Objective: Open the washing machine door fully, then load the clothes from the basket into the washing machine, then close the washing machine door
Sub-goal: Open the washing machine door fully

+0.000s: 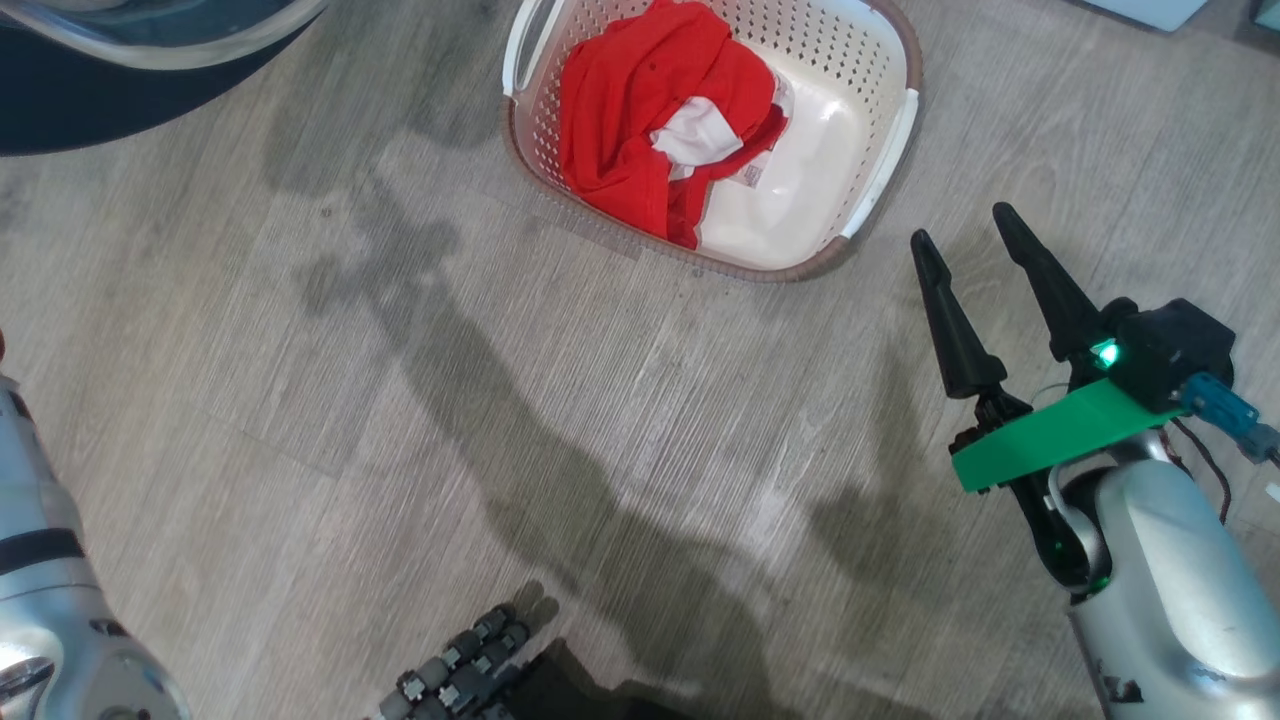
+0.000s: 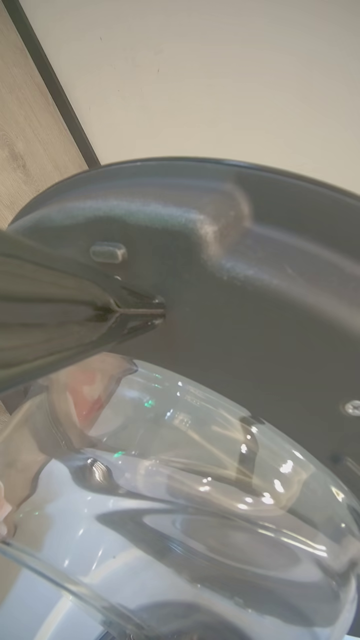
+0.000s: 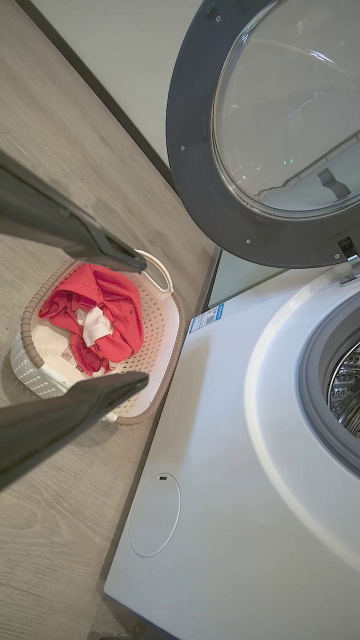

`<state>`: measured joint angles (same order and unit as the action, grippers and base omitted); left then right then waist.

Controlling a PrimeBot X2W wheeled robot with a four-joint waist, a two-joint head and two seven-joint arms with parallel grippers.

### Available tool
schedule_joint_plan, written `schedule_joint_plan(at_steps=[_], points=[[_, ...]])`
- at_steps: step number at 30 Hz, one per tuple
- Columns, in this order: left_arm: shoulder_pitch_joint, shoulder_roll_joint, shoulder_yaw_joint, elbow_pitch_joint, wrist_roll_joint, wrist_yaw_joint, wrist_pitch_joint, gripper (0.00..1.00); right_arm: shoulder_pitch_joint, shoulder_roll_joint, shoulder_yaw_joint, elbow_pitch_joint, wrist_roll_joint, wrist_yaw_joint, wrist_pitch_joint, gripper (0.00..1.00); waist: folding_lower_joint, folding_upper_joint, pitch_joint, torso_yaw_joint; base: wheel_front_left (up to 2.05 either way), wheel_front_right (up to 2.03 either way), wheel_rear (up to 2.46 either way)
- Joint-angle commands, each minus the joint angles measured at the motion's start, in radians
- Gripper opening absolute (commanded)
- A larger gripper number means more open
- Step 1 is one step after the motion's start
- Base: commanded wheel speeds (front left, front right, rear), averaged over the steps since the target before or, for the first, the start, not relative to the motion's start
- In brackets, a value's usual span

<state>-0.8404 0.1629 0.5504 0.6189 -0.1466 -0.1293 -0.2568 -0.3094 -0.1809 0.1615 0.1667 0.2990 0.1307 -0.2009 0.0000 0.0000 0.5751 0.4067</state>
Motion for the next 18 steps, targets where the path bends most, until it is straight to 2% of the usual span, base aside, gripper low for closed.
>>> schedule_joint_plan(at_steps=[1, 10, 18], points=[[-0.004, 0.069, 0.021, -0.026, 0.009, 0.0, -0.005, 0.0, 0.003, 0.007, 0.022, -0.035, -0.005, 0.0, 0.0, 1.0, 0.0, 0.0, -0.002, -0.001, 0.0, 0.0, 0.0], [0.048, 0.048, 0.012, -0.066, 0.052, -0.001, -0.005, 0.0, -0.003, 0.031, 0.03, -0.007, -0.004, 0.0, -0.015, 1.0, 0.0, 0.0, -0.067, -0.019, 0.0, 0.0, 0.0], [0.176, 0.026, -0.09, -0.145, 0.07, -0.001, -0.005, 0.0, 0.004, 0.081, 0.012, 0.073, 0.016, 0.0, -0.049, 1.0, 0.0, 0.0, -0.219, -0.071, 0.0, 0.0, 0.0]])
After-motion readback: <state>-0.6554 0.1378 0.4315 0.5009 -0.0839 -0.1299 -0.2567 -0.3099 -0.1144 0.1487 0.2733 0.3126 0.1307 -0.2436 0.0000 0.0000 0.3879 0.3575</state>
